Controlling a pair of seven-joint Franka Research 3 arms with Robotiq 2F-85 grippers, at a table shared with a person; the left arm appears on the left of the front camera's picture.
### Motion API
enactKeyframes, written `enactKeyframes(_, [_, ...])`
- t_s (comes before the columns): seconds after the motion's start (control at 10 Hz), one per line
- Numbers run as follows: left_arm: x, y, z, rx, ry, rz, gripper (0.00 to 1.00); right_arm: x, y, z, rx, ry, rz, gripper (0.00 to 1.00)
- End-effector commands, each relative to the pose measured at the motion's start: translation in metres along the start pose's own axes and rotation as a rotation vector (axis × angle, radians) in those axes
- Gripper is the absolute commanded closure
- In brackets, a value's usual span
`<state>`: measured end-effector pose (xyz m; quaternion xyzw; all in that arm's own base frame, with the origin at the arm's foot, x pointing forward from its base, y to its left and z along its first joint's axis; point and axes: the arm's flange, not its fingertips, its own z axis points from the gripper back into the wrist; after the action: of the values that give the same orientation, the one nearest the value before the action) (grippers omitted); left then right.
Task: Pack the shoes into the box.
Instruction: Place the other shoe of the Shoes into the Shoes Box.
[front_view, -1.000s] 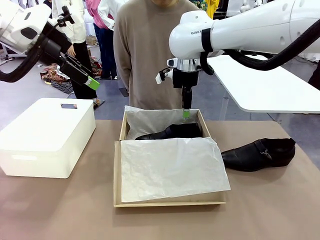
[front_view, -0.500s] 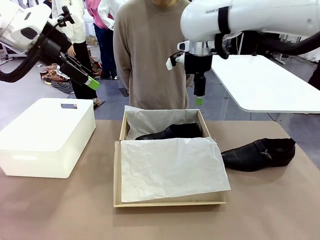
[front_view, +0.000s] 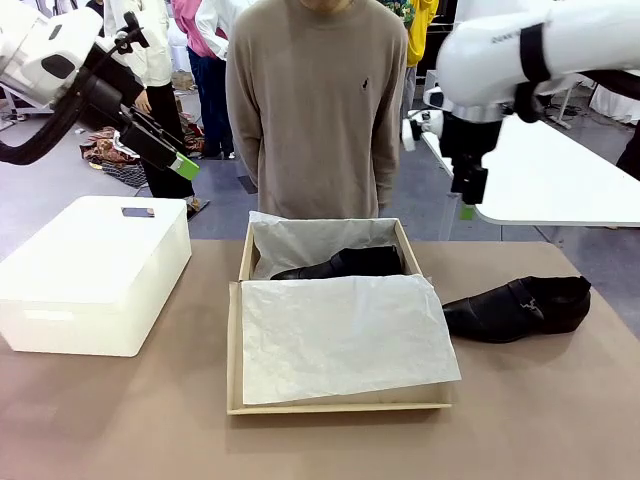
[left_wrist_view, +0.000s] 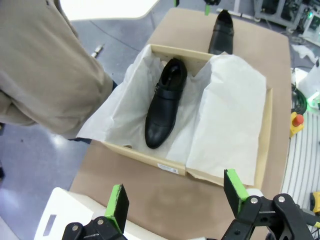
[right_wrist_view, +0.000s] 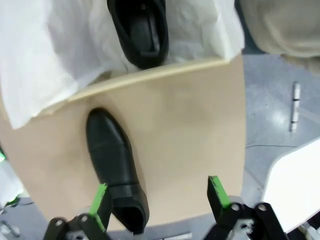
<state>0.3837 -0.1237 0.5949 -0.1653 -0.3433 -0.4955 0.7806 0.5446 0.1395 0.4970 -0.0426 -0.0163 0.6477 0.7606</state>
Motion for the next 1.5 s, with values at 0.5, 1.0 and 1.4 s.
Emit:
enactKeyframes(0.5, [-0.001, 0.001, 0.000, -0.015, -0.017, 0.000, 0.00, -0.047, 0.002, -0.034, -0.003, -0.017, -0.018, 0.00])
enactKeyframes(1.0, [-0.001, 0.001, 0.000, -0.015, -0.017, 0.000, 0.00, -0.047, 0.002, -0.034, -0.003, -0.017, -0.018, 0.00])
enactKeyframes(1.4, [-0.001, 0.001, 0.000, -0.015, -0.017, 0.000, 0.00, -0.047, 0.002, -0.034, -0.003, -0.017, -0.018, 0.00])
